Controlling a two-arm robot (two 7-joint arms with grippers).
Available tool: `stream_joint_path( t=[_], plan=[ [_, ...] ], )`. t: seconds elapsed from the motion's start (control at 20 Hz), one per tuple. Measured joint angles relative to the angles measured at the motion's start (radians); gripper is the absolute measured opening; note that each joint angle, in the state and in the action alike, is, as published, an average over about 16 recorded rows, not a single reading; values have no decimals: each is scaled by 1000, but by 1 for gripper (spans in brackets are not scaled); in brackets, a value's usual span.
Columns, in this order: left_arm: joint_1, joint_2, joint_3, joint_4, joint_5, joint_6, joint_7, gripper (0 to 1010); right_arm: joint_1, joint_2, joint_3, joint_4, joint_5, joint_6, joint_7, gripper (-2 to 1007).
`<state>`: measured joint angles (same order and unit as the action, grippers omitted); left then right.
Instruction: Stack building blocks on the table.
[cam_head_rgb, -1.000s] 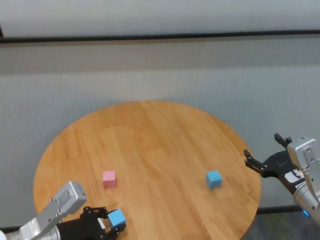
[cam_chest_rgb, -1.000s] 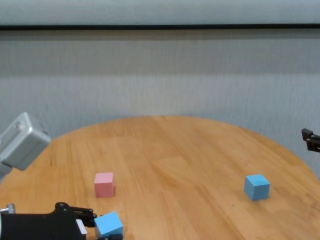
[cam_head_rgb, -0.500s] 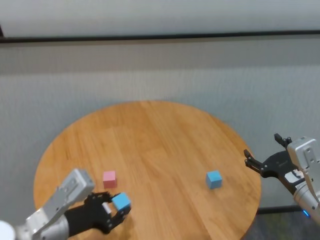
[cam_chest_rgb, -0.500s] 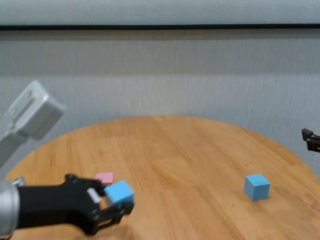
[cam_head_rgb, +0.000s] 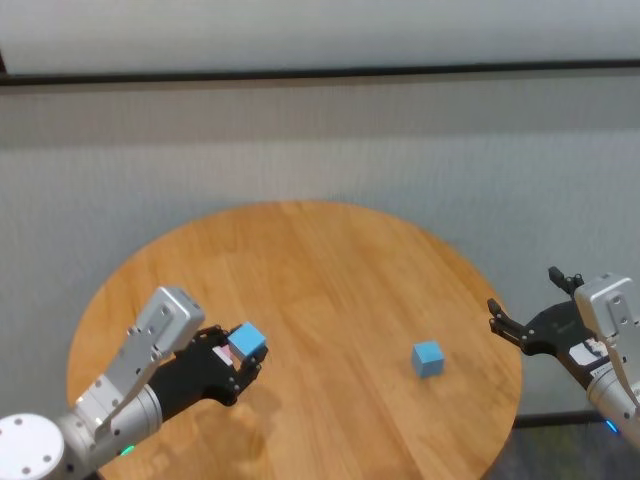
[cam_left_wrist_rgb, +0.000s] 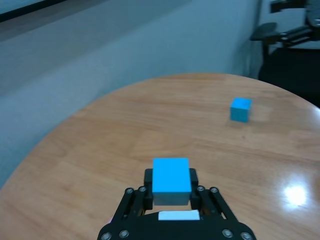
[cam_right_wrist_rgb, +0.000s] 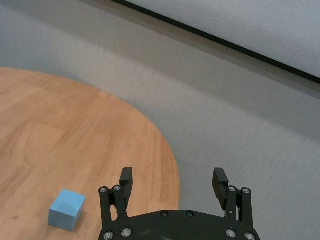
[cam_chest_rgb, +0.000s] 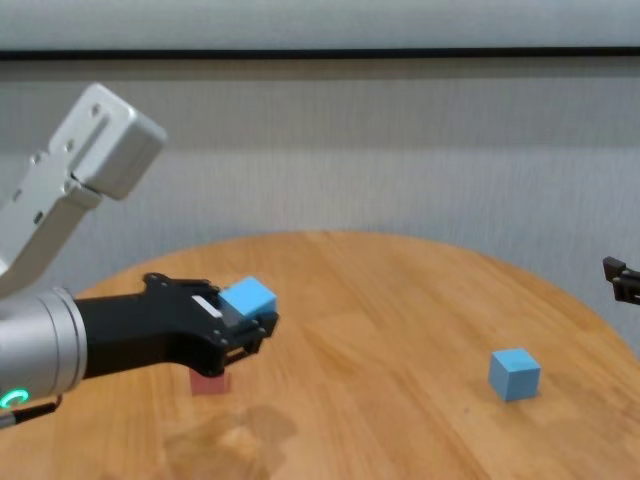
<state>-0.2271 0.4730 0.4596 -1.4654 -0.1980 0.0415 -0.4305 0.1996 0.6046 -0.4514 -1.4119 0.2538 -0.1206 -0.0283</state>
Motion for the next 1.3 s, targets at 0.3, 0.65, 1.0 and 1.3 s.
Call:
stream_joint_path(
  t=[0.3, 0.65, 1.0, 1.3],
  plan=[
    [-12, -49, -3, 12, 35, 43, 47, 394, 0, 0, 0, 0, 0, 0, 0, 1004],
    [-54, -118, 34, 66, 86, 81, 61, 394, 0, 0, 0, 0, 0, 0, 0, 1005],
    [-113, -197, 73, 161, 133, 83, 58, 394, 0, 0, 0, 0, 0, 0, 0, 1005],
    [-158, -250, 77, 257, 143, 73, 41, 394, 0, 0, 0, 0, 0, 0, 0, 1005]
  ],
)
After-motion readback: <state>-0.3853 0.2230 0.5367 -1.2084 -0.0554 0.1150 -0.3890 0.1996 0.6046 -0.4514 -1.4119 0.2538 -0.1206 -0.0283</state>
